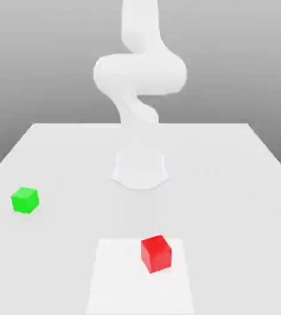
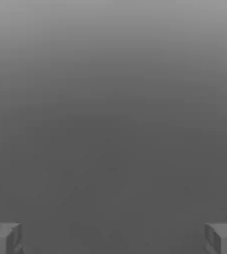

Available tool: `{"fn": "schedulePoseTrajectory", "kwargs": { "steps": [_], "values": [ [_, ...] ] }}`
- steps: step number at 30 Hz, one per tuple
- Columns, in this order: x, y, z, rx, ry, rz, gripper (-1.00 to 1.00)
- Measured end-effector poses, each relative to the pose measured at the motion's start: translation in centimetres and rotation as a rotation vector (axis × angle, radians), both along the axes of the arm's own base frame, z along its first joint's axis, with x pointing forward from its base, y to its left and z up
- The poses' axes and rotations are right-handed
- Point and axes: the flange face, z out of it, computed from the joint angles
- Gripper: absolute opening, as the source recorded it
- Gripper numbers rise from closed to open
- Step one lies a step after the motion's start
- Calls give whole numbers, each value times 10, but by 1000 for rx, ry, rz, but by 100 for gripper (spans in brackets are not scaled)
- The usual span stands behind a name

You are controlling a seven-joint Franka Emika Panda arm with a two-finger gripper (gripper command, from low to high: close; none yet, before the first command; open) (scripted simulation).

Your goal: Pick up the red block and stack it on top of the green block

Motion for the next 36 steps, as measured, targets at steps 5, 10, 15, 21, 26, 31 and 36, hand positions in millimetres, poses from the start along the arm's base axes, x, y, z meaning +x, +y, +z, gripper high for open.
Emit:
{"fn": "schedulePoseTrajectory", "kwargs": {
  "steps": [5, 10, 15, 21, 26, 31, 36],
  "values": [
    [47, 13, -103, -121, 168, 31, 0],
    [68, 12, -208, -185, 337, 83, 0],
    [64, 8, -307, -196, 495, 157, 0],
    [32, 10, -405, -148, 650, 271, 0],
    [3, 24, -454, -91, 718, 369, 0],
    [6, 21, -469, -80, 713, 360, 0],
    [8, 22, -487, -79, 711, 359, 0]
  ]
}}
